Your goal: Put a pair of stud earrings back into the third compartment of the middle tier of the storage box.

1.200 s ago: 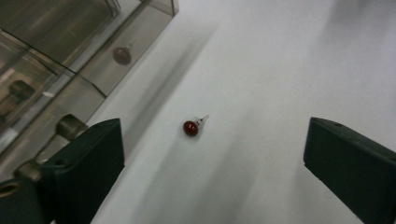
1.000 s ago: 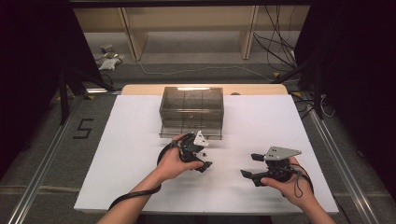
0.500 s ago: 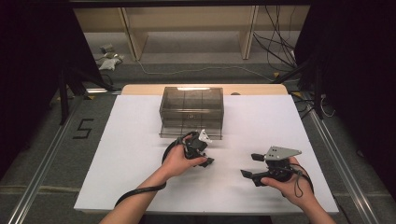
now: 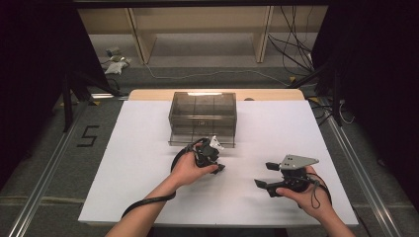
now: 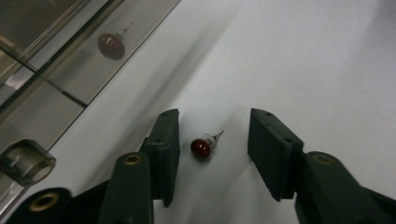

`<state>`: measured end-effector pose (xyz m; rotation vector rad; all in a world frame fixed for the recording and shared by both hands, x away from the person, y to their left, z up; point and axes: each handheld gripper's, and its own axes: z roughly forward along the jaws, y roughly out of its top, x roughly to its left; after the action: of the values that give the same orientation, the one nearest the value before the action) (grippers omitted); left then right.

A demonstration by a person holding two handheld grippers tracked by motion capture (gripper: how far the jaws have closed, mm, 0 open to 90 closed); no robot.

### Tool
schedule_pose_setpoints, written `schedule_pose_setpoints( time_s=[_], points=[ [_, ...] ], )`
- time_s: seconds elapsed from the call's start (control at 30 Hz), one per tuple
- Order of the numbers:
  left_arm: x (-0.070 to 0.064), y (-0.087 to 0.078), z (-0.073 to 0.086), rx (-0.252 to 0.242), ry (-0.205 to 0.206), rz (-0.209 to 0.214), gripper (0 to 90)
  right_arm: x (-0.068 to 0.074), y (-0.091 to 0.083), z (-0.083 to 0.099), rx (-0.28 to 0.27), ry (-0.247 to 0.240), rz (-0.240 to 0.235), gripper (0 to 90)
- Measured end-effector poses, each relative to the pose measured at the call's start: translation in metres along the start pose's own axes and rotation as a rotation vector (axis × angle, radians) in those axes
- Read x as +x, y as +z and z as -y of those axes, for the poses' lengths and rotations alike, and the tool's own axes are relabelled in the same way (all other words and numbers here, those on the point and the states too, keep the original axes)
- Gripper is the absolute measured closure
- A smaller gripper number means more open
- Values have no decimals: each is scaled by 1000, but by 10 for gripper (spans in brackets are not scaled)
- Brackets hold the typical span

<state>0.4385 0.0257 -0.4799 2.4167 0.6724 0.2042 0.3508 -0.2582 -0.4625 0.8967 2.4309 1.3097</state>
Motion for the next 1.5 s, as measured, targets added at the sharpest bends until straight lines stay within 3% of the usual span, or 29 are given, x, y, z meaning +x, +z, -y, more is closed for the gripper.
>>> schedule_pose_setpoints(
  time_s=[0.83,1.2,1.33,1.5],
  points=[
    [-9,0,-3,20,-57,-42,772,0,0,0,4,-5,0,236],
    [-8,0,-1,7,-64,-32,793,1,0,0,4,-6,0,236],
    [-10,-1,0,0,-44,-45,796,1,0,0,5,-8,-1,236],
    [-11,-1,1,-11,-57,-53,800,1,-1,0,4,-8,0,236]
  ],
)
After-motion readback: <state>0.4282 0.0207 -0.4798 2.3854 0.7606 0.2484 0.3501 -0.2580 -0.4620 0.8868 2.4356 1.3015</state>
